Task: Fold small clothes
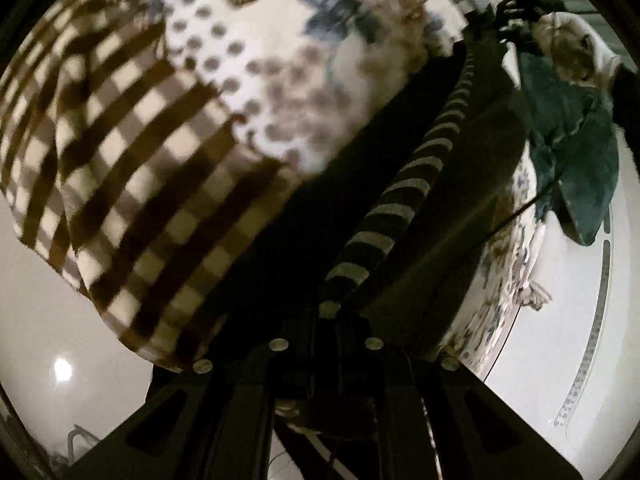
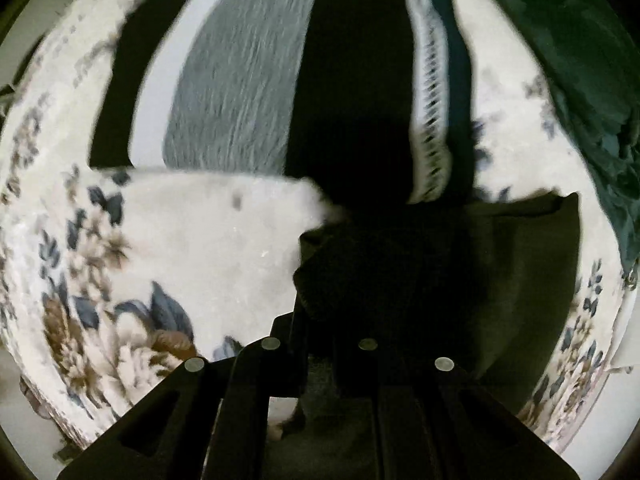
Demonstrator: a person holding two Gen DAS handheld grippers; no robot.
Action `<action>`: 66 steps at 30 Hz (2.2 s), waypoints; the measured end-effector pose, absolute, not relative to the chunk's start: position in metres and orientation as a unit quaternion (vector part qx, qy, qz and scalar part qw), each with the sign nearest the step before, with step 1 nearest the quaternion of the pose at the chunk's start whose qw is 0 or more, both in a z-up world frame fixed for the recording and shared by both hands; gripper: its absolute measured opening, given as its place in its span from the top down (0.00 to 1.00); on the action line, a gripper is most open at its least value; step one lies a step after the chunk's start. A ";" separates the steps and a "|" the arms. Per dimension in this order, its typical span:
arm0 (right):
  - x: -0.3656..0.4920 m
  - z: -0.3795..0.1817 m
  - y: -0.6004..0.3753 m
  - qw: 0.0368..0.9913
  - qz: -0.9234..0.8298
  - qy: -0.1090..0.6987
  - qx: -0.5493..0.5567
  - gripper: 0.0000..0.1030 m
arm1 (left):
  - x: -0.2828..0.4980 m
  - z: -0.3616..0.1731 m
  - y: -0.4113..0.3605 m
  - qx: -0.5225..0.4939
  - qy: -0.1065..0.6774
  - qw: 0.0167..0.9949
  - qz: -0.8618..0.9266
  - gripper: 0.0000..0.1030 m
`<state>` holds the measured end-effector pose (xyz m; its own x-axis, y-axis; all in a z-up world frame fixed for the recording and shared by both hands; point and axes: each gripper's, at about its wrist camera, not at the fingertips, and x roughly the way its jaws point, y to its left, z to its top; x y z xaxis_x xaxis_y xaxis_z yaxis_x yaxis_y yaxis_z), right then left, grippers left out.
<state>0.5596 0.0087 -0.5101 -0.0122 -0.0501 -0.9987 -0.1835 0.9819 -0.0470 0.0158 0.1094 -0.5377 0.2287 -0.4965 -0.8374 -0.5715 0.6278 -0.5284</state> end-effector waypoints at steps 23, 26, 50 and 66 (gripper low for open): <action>0.132 -0.566 -0.242 0.519 0.006 0.849 0.100 0.38 | 0.049 -0.546 0.098 -0.251 0.702 0.665 -0.043 0.73; 0.093 -0.579 -0.253 0.513 -0.005 0.847 0.138 0.92 | 0.043 -0.546 0.104 -0.238 0.705 0.667 -0.039 0.94; 0.361 -0.490 -0.322 0.699 0.059 0.665 0.257 0.45 | 0.364 -0.499 0.130 -0.317 0.581 0.745 -0.087 0.42; 0.506 -0.541 -0.336 0.730 -0.001 0.637 0.248 0.88 | 0.499 -0.556 0.108 -0.209 0.606 0.762 -0.088 0.95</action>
